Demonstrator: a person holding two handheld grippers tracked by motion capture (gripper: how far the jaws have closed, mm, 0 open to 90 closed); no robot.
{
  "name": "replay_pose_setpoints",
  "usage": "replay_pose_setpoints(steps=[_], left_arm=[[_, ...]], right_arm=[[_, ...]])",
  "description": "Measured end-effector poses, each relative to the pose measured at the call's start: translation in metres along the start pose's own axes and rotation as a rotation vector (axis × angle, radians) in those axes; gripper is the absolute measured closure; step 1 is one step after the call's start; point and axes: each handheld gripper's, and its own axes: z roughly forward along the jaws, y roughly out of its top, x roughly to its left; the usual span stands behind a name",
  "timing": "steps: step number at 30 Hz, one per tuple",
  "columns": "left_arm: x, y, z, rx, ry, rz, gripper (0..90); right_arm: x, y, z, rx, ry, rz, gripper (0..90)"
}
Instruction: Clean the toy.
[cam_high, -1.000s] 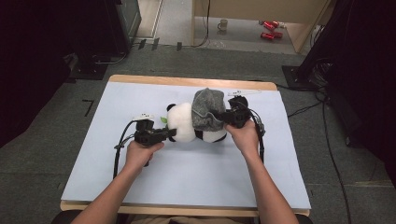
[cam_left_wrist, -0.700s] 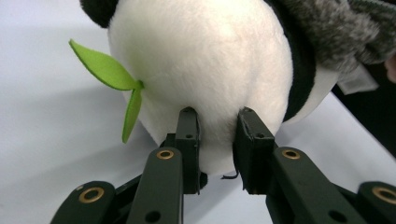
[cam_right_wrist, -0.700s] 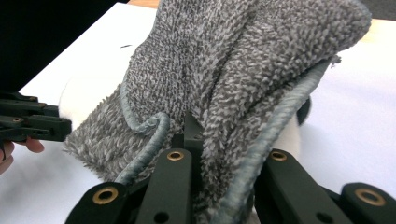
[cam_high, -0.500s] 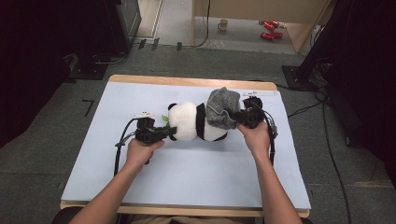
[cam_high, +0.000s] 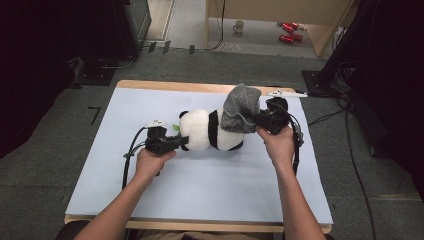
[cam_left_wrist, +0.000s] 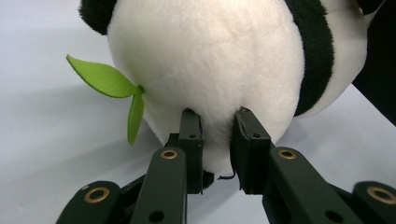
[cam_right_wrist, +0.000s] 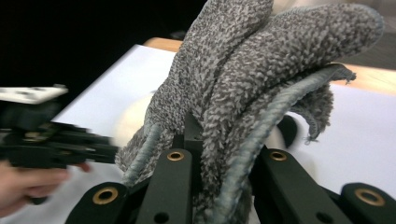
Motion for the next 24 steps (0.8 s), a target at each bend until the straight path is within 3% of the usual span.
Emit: replay_pose_setpoints(steps=[2,7,12,14,20,23,24], left_arm=[[-0.001,-0.001,0.000,0.000,-0.003,-0.002,75.7],[-0.006,-0.004,-0.002,-0.002,-0.002,-0.005,75.6],[-0.011,-0.008,-0.002,-0.015,0.006,-0.001,75.5],[-0.011,-0.010,-0.002,-0.023,0.005,-0.017,75.2],[-0.014,-0.015,-0.002,-0.044,0.034,-0.008,75.1],[-0.012,-0.017,-0.002,-0.032,0.047,-0.002,75.0],[-0.011,-0.017,-0.001,-0.034,0.051,0.004,75.0]], right_arm=[[0.013,0.002,0.003,-0.009,0.039,-0.021,80.4],[0.041,0.002,0.024,0.030,0.109,-0.077,80.4],[0.059,-0.001,0.048,0.075,0.162,-0.103,80.4],[0.065,-0.005,0.060,0.089,0.181,-0.102,80.4],[0.079,-0.029,0.106,0.190,0.186,-0.124,80.3],[0.074,-0.038,0.121,0.237,0.139,-0.143,80.1],[0.071,-0.040,0.123,0.240,0.147,-0.135,80.1]])
